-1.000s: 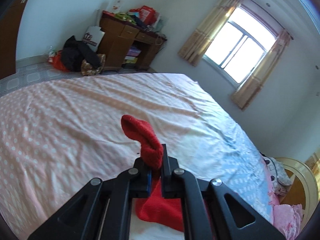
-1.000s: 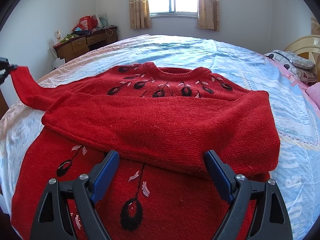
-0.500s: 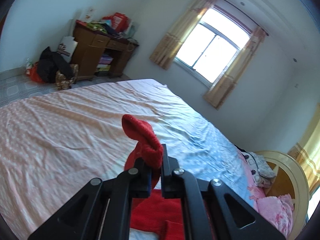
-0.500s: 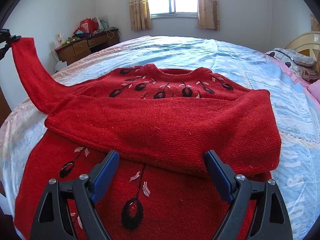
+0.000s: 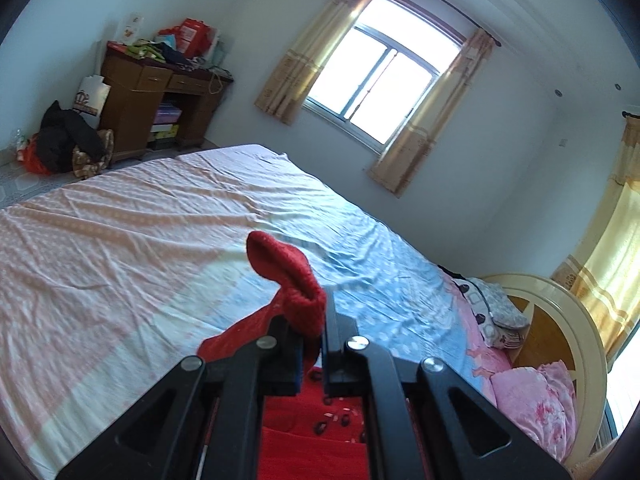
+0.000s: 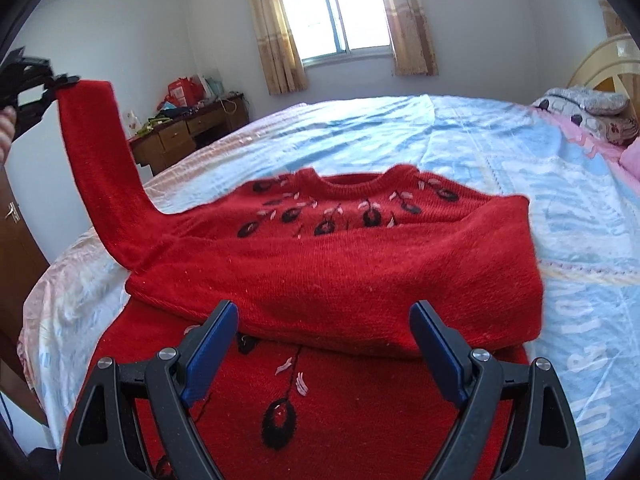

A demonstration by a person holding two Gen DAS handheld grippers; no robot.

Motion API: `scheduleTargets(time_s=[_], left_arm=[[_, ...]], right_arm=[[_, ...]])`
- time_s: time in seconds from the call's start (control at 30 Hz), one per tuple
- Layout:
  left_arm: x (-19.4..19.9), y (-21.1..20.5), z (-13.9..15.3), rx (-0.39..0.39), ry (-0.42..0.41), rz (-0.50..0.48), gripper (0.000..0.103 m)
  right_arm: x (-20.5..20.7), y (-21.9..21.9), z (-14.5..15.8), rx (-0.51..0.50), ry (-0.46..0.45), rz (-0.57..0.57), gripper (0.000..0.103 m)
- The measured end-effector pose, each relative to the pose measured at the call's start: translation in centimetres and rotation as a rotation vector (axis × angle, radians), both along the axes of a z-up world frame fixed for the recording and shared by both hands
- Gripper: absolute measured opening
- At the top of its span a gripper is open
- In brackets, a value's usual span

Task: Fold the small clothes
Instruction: 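Lift the sleeve with the left tool and fold it across the body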

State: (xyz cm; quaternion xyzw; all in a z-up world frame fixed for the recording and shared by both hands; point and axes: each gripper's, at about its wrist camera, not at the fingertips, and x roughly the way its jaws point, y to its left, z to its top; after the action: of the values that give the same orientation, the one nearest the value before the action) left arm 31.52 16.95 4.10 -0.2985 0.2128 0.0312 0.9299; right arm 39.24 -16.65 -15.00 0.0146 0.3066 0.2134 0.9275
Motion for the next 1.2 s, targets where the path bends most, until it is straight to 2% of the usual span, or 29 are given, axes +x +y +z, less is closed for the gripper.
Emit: scheduleTargets(time_s=[0.13,0.33,0.63,0.83,0.97,1.2], left_arm=[[0.6,-2.4,0.4,0.000,-0.002,-0.033,0.006],[1.5,-5.8,1.2,0.009,-0.008,-0.082,0.006],[2.9,-10.0,1.3,0.007,0.009,-0.125,0.006],[4.3,-14.5,-0.6,-0.013,0.034,-0.178,0.006],[5.1,-18.4,-2.3,0.027,0.042,-0.205,0.006],[6.9,-24.5,-7.4,0.084,0.125,-0.252,0.006]], right_arm=[[-0.5,-1.0,1.2,0.028,-0.045,0.004,0.088],[-0.5,-4.2,2.9,0.108,-0.103,-0.082,0.088],[0.4,-8.0,3.5,0.176,-0.097,-0.170,0.088],[0.7,-9.6,3.3,0.208,-0.085,-0.208,0.089],[0.9,-10.0,2.8,0.213,-0.073,-0.226,0.089],[1.5,-11.9,2.3,0.232,-0.056,-0.298,0.089]])
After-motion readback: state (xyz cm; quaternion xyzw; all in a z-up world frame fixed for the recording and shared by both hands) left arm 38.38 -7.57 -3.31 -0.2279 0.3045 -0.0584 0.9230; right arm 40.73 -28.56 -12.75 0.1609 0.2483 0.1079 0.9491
